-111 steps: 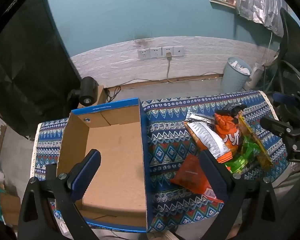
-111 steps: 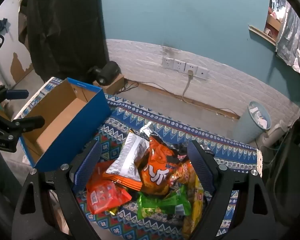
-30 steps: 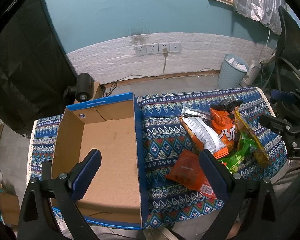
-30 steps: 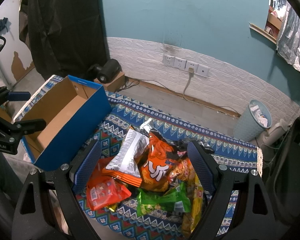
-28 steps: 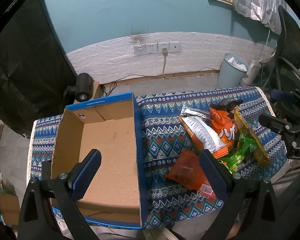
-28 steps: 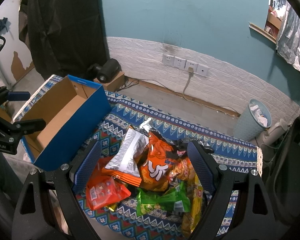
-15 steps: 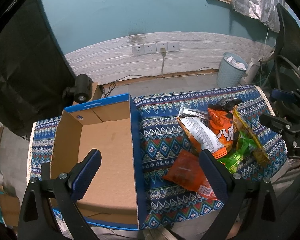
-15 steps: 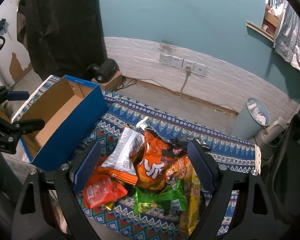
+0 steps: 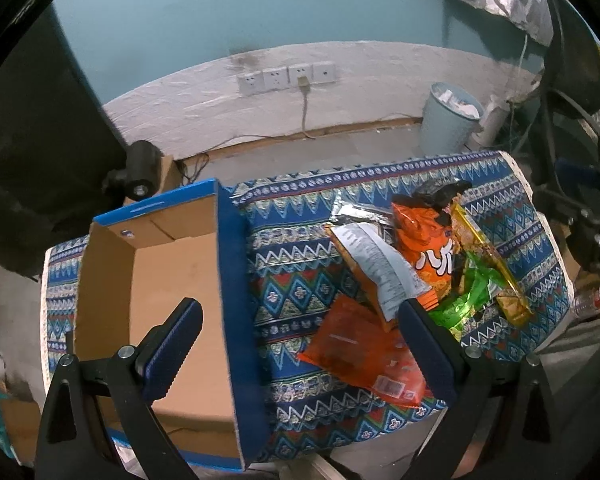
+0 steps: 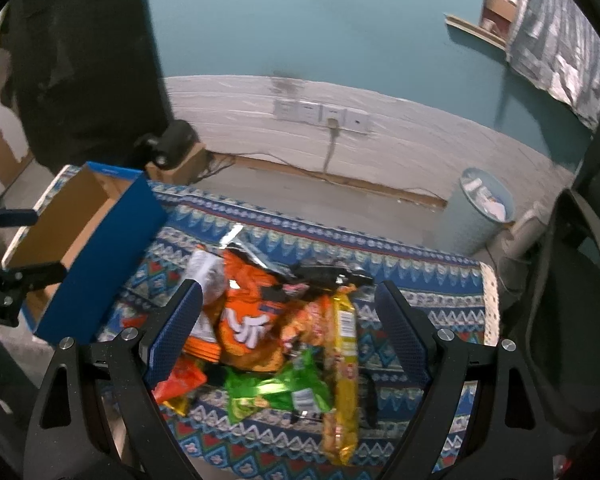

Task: Organize snacks
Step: 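Reach the left tool to the white chip bag while the right tool reaches the yellow stick snack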

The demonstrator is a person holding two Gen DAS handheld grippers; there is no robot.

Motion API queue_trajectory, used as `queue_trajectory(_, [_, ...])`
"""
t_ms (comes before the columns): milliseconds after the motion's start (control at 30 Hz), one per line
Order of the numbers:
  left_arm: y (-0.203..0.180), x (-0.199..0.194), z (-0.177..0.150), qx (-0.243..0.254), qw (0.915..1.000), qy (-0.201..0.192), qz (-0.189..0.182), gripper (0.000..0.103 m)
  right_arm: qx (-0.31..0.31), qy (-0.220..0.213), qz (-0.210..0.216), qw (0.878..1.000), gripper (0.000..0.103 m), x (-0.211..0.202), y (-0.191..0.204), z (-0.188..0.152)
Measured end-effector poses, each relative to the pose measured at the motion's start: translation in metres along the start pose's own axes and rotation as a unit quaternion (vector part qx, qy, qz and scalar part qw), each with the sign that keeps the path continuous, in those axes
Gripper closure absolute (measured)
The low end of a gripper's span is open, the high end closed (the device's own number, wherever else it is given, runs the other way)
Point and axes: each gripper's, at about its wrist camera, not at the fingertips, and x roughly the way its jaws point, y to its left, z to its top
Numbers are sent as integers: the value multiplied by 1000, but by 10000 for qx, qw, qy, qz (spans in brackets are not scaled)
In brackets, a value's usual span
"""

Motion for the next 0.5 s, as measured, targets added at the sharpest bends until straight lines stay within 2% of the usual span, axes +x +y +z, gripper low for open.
queue_trajectory(300, [-20, 40, 13, 307, 9991, 246, 129, 3, 140, 479, -291, 9983, 17, 34, -33, -16])
queue_trajectory(500, [-25, 70, 23, 120, 9981, 587, -112, 3, 184, 805, -347, 9960, 17, 57, -46, -32])
